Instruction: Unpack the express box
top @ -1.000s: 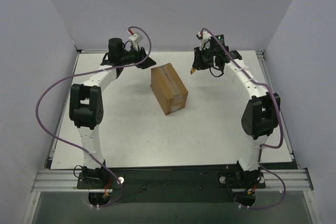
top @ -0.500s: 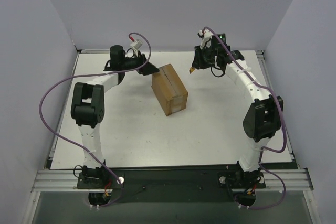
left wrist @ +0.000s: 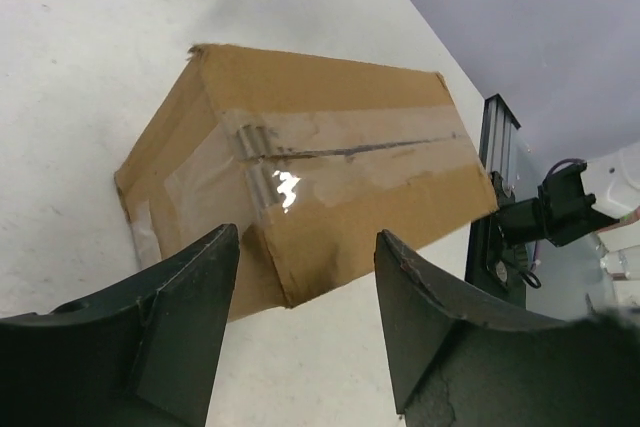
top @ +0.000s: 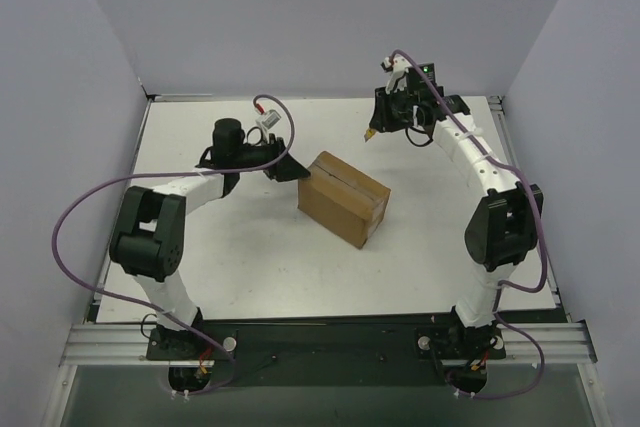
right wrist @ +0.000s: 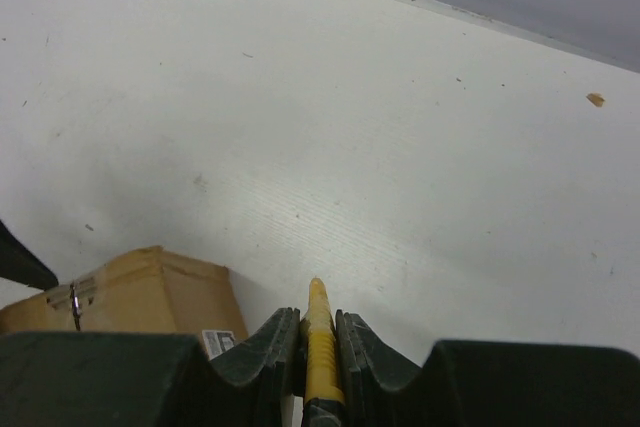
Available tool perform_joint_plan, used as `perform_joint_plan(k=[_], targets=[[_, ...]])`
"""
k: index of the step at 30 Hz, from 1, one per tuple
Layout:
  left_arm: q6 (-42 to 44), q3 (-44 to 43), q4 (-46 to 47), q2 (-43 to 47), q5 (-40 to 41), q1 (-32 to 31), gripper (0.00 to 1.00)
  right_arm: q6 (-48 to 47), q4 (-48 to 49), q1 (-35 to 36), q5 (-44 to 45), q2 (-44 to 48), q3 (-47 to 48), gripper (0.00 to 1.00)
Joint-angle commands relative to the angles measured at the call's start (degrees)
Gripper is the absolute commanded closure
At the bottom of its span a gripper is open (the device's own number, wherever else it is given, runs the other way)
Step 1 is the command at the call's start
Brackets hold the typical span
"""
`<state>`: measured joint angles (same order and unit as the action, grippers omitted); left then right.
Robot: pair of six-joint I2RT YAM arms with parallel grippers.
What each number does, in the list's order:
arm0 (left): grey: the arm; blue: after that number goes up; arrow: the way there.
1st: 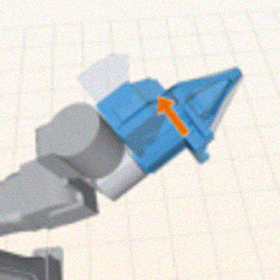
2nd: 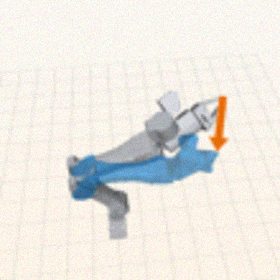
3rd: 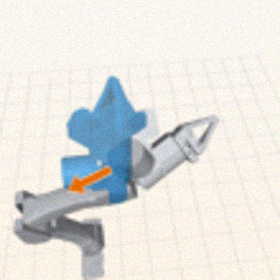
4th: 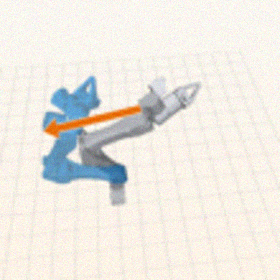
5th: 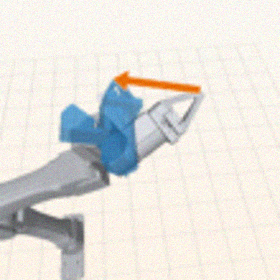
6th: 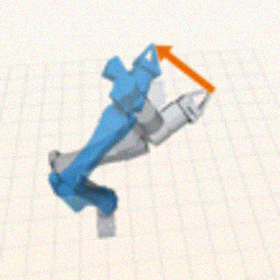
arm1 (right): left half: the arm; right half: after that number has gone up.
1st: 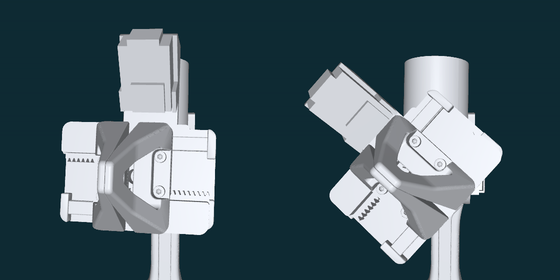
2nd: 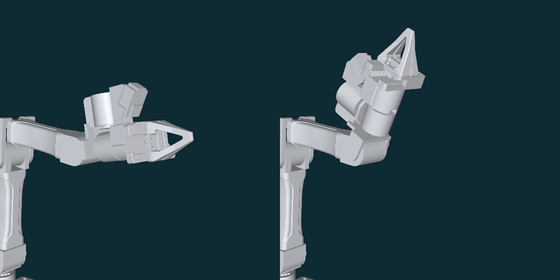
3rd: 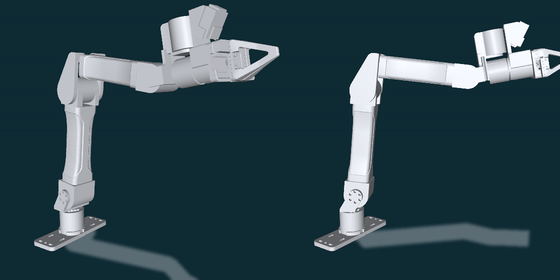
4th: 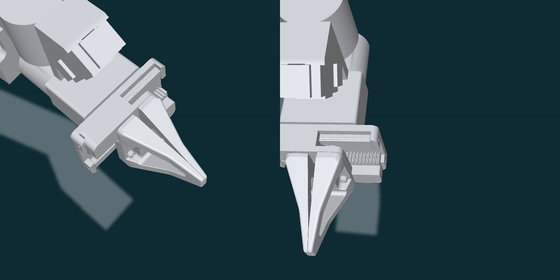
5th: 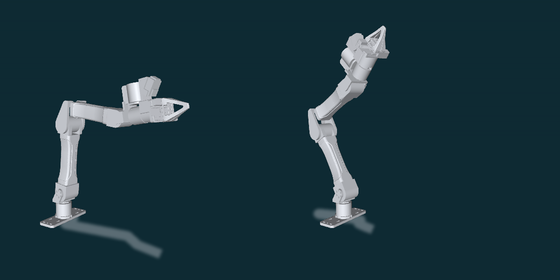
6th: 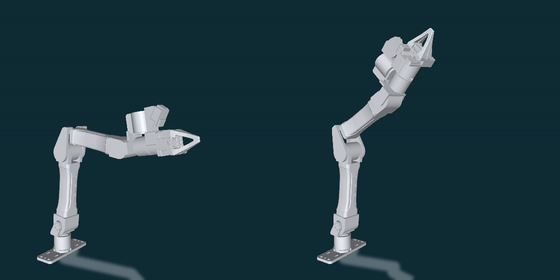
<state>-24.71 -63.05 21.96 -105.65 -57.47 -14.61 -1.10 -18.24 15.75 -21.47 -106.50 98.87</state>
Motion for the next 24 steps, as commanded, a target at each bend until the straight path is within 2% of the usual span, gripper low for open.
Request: perform_joint_plan(k=[1,3,4,6,7,8,9,11,13,17,24], targets=[[6.8,2.1,-8.0,9.7,4.4,1.3,0.33,-0.7,-1.6,-1.2,-5.1,5.6,1.8,1.0],[13.0,-0.7,-16.2,11.9,6.7,2.9,0.34,-3.6,-4.2,-1.0,-9.8,6.6,4.6,1.0],[14.2,-1.6,-18.0,12.5,7.1,3.4,0.34,-5.6,-4.4,-1.2,-15.3,6.8,4.9,1.0],[15.4,-3.7,-19.8,13.6,5.3,4.5,0.55,-4.8,-3.8,-0.5,-14.0,8.1,5.6,1.0],[15.5,-4.3,-19.7,13.6,3.5,4.4,0.68,-3.5,-3.6,0.0,-10.3,8.1,6.1,1.0],[15.0,-4.7,-19.5,13.5,1.7,4.3,0.86,-2.2,-4.4,0.3,-9.9,7.9,6.8,1.0],[14.1,-4.9,-18.7,12.9,-1.2,3.5,0.93,-3.0,-5.6,0.5,-10.9,7.4,7.6,1.0],[10.4,-4.7,-16.1,11.8,-3.3,2.8,1.0,-5.2,-6.0,2.0,-10.7,7.1,7.7,1.0],[8.5,-4.7,-14.1,9.9,-6.2,1.2,1.0,-7.5,-3.4,3.4,-9.5,9.1,3.2,1.0],[8.4,-6.7,-14.1,7.4,-6.3,-1.2,1.0,-5.1,10.7,4.9,-8.6,13.7,-7.2,1.0],[14.7,-9.2,-20.7,3.5,-4.3,-3.0,1.0,-5.6,14.4,6.8,-12.5,14.9,-12.0,1.0]])
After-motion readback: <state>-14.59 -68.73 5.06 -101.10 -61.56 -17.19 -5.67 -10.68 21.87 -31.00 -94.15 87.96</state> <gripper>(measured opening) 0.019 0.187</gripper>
